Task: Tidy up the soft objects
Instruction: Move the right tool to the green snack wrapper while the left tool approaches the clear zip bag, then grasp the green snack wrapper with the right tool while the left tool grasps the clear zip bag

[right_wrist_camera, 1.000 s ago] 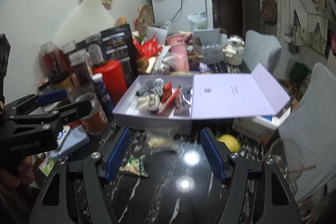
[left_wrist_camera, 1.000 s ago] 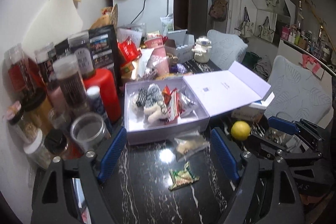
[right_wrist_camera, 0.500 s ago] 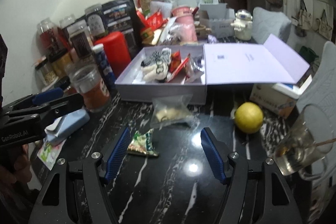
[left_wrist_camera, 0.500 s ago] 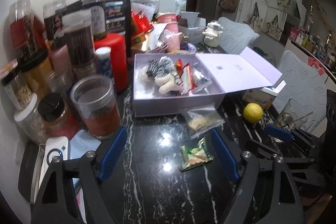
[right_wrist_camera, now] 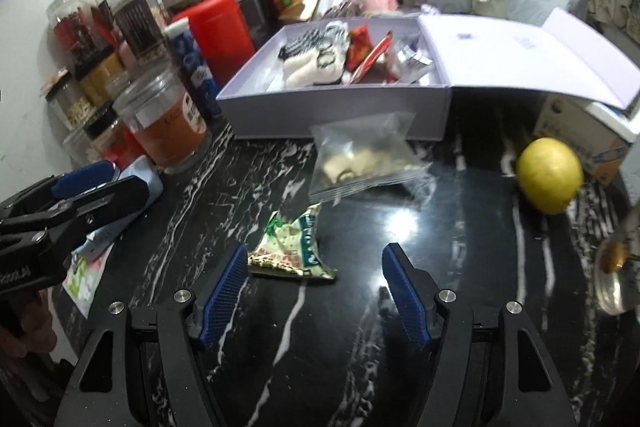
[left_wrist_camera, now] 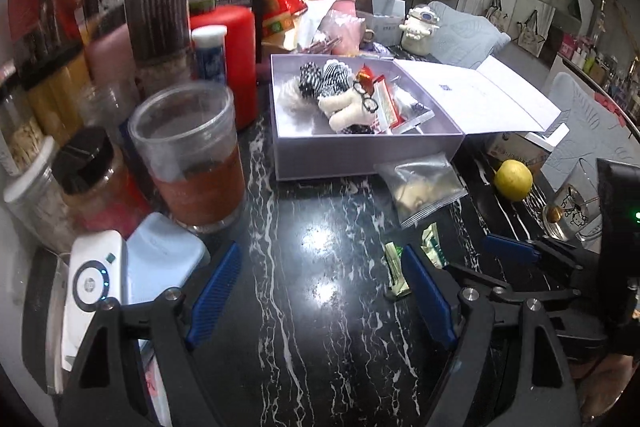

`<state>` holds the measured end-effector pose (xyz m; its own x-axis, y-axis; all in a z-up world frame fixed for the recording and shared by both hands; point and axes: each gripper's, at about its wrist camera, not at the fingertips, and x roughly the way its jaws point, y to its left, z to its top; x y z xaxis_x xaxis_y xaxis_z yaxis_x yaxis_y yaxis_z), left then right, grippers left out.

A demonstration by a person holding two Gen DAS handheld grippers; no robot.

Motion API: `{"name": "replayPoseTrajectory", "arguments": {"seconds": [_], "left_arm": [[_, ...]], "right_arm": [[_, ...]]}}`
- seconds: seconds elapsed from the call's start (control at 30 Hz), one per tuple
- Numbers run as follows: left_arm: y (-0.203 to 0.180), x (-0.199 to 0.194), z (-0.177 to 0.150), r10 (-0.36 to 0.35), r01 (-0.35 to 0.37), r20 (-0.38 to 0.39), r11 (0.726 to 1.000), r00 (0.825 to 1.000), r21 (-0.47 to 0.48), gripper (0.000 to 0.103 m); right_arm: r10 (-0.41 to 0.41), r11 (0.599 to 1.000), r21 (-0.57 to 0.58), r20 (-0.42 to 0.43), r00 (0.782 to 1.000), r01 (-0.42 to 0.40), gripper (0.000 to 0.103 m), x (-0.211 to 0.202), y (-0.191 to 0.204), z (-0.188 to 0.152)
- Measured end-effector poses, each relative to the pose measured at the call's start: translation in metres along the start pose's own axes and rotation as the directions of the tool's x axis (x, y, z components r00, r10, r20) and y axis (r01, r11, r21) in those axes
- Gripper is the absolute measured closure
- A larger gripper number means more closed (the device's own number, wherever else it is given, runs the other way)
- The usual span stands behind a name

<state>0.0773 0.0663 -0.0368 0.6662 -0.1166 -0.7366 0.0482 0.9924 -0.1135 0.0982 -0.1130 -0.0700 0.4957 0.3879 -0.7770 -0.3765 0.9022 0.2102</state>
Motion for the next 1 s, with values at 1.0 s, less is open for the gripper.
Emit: {"name": "replayPoseTrajectory", "arguments": {"seconds": [1.0], "left_arm": [[-0.043, 0.041, 0.029, -0.115, 0.115, -0.04, 0.993, 0.993, -0.002, 0.021]], "right_arm": [[0.029, 1.0, 0.009, -0.019, 0.999, -0.029, 0.07, 0.009, -0.037, -0.002]]}}
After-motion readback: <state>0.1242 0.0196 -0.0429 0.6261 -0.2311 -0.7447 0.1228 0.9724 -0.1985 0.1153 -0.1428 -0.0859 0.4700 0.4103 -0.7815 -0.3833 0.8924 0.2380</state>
